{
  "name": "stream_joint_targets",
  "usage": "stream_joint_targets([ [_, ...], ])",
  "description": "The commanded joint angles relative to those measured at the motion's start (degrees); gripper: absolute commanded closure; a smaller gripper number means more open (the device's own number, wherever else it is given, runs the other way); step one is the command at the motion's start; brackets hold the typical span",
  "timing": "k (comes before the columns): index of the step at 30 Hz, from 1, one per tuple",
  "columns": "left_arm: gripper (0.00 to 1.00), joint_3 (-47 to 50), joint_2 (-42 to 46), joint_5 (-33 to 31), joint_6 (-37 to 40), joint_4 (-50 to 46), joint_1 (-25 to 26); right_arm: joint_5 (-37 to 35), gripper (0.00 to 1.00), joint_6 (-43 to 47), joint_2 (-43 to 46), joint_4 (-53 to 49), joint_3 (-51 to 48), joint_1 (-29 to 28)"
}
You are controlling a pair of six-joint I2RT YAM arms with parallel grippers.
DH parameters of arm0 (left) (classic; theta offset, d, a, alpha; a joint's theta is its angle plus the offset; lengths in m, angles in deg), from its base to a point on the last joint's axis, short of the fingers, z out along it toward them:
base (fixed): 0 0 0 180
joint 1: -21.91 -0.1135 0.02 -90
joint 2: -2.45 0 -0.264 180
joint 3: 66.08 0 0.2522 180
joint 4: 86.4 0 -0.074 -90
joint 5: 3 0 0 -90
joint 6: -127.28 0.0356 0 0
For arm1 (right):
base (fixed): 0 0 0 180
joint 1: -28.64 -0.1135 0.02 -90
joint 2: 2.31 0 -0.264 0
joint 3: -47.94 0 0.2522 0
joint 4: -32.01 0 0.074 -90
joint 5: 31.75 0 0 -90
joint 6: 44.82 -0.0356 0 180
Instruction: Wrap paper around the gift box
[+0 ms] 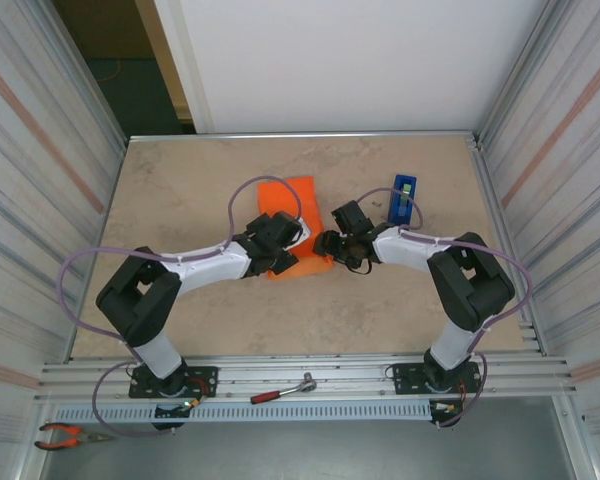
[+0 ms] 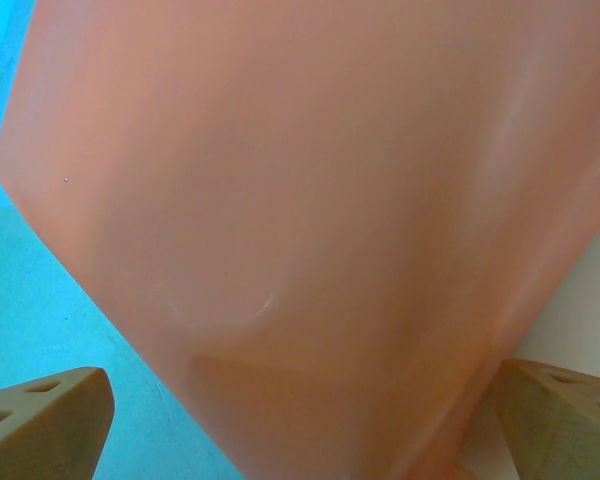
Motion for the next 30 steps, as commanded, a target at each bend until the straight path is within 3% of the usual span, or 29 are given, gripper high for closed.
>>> stream_joint_targets([
  [1,0.03,0.59,-0.64,-2.92,1.34,3.18,-0.48,-0.72,0.31,-1.13,3.51,-0.63,-2.20,-0.87],
  [15,0.03,1.09,-1.50,-2.72,1.02,3.99,-0.52,-1.21,0.41,-1.53,3.36,0.41,-4.18,-2.80],
  [30,0.03,1.12,-1.35,-2.09,0.64,3.86,-0.54,-1.25,0.69,-0.29,2.46,-0.54,-3.30,-2.88],
])
